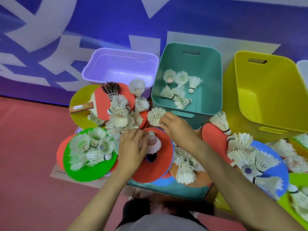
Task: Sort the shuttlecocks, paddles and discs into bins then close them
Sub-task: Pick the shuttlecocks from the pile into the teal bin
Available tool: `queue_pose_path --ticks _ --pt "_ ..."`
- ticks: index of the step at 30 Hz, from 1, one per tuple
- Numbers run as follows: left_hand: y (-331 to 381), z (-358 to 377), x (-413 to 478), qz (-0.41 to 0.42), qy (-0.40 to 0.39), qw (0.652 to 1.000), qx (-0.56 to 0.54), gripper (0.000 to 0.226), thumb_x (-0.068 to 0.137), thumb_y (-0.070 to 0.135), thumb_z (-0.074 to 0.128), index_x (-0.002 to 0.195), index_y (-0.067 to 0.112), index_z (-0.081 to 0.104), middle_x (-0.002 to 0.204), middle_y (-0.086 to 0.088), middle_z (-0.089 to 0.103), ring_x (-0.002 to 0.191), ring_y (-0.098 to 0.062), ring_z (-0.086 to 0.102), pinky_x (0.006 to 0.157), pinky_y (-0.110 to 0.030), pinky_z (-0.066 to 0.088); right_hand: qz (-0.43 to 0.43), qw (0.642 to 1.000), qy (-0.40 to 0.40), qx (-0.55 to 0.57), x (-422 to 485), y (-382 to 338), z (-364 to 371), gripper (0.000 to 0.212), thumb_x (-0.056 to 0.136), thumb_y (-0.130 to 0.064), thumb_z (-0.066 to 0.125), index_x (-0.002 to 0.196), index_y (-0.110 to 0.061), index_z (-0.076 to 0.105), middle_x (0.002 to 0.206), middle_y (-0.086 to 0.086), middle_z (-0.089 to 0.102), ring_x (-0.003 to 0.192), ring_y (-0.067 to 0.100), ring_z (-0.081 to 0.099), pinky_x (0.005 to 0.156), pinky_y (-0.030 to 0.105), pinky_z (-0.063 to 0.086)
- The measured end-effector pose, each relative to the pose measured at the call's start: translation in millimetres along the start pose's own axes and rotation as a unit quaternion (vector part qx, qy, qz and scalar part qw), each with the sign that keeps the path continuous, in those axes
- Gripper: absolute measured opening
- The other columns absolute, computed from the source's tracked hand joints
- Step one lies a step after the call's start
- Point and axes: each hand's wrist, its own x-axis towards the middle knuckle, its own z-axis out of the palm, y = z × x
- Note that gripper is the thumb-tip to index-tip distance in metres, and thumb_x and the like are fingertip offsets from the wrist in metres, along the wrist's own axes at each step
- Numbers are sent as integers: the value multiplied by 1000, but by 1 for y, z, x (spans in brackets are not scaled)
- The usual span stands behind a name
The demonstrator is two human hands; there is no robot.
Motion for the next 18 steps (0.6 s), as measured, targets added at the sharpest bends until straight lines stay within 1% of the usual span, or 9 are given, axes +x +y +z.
queue_pose_path --ticks 3,5,7,9,11,12,15,17,18 --pt "11 -11 5 -42 30 992 -112 16 92 26 49 95 15 60 88 3 59 84 -19 53 75 -31 41 -14 997 66 32 -15 0 -17 11 90 -14 54 92 -8 62 96 6 58 84 25 60 71 38 51" --pt "20 -16 10 -84 59 978 -180 8 91 26 52 98 21 51 86 13 56 79 -12 53 70 -28 41 -17 992 118 50 -22 -1 -31 11 88 -11 54 92 -6 64 95 5 60 82 22 60 73 35 51" --pt "31 -20 17 -86 84 969 -216 17 90 23 56 93 30 40 81 15 52 71 -10 50 65 -29 40 -24 984 167 62 -26 -1 -44 8 87 -6 57 91 -4 64 93 6 61 84 17 58 77 28 49" --pt "40 -21 27 -71 93 967 -228 24 90 21 55 88 36 36 79 10 52 69 -14 50 63 -31 41 -25 977 201 68 -27 1 -56 7 87 -4 58 90 -3 65 93 7 61 86 13 55 80 22 46" --pt "49 -22 40 -54 94 967 -230 24 90 17 53 84 36 39 79 5 56 70 -18 52 65 -32 41 -10 972 220 76 -27 5 -68 8 88 -7 58 92 -5 64 95 5 61 87 14 57 80 27 48" --pt "52 -23 47 -31 97 968 -229 24 89 12 53 83 34 44 80 5 58 71 -16 53 66 -31 42 -1 971 228 78 -27 8 -75 8 89 -8 58 93 -6 64 96 4 61 87 15 58 80 30 48" --pt "63 -25 70 38 106 970 -218 21 85 -5 54 83 14 60 87 2 63 79 -7 56 70 -18 42 15 967 244 72 -24 18 -93 7 91 -9 58 95 -8 63 97 4 59 87 17 59 76 35 50" --pt "71 -29 90 48 103 972 -207 18 87 -5 54 91 9 65 96 2 64 86 -3 56 77 -9 41 26 965 255 50 -19 28 -103 6 90 -8 58 94 -8 62 95 6 59 86 21 59 75 39 51" --pt "75 -31 100 49 99 973 -203 18 88 -3 54 96 8 66 98 3 63 87 -3 55 79 -9 40 38 965 257 40 -16 34 -107 6 89 -8 59 94 -7 62 95 7 59 86 22 60 74 41 52"
